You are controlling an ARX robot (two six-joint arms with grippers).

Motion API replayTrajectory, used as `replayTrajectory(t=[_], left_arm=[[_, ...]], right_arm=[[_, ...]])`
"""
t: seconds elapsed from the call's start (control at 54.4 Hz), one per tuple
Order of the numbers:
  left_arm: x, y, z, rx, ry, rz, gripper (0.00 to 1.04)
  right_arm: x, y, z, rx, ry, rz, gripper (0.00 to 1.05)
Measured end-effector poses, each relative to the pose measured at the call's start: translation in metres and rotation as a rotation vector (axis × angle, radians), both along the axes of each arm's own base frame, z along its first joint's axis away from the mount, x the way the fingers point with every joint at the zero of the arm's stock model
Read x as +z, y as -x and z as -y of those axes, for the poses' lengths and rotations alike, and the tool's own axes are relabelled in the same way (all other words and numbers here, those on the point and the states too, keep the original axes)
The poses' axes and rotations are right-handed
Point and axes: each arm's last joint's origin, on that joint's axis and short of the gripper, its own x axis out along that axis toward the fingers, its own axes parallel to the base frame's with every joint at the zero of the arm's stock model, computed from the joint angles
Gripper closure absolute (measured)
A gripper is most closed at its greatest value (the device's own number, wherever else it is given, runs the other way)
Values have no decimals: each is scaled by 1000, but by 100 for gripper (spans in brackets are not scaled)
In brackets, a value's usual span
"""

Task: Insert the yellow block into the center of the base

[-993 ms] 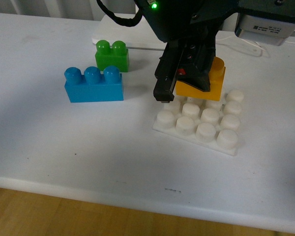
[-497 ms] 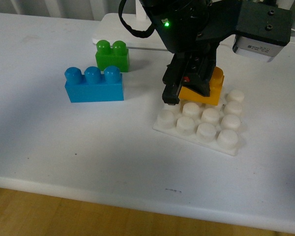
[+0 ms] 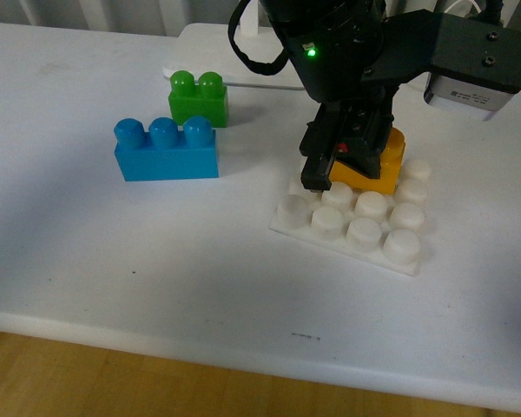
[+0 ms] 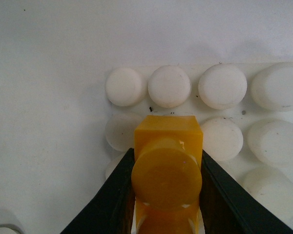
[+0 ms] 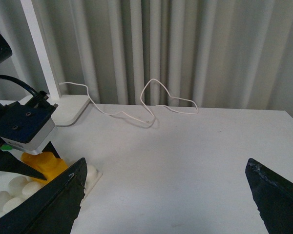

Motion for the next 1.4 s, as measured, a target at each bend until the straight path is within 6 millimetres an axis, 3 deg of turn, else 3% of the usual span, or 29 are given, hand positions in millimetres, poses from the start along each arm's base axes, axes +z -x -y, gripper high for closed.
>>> replayTrajectory(t=[0.644, 1.159, 1.398], left_arm=[[-23, -8, 6, 5, 23, -13, 73], [-36, -2, 6, 8, 6, -27, 73], [-28, -1, 5, 16, 11, -6, 73]], right_arm=[[0, 0, 0, 0, 0, 0, 9], [0, 0, 0, 0, 0, 0, 9], [0, 0, 0, 0, 0, 0, 9]])
